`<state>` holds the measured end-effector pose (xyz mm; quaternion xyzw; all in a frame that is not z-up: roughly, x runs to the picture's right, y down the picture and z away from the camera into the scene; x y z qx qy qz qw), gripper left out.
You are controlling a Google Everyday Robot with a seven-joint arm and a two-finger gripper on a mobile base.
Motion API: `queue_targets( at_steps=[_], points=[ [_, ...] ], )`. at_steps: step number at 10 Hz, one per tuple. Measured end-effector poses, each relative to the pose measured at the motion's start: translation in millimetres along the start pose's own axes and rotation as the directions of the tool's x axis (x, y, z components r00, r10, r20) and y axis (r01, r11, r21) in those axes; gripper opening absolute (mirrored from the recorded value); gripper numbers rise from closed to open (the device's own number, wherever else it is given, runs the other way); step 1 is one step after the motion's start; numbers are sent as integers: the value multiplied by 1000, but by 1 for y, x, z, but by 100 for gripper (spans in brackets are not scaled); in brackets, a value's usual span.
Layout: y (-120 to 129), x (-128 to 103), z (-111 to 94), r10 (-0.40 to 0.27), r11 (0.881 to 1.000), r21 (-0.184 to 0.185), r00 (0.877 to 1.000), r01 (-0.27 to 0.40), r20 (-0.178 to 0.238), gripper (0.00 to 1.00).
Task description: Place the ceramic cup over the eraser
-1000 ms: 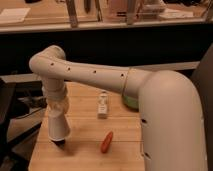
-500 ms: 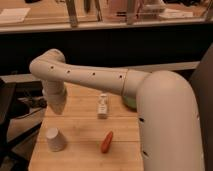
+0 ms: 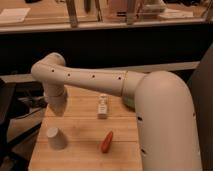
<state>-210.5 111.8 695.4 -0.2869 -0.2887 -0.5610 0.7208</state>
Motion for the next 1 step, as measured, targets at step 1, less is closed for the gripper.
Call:
queue_targets(
  at_steps=[1],
  points=[
    [-1,0,1,-2,1000,-1,1000,2,1,3]
  ],
)
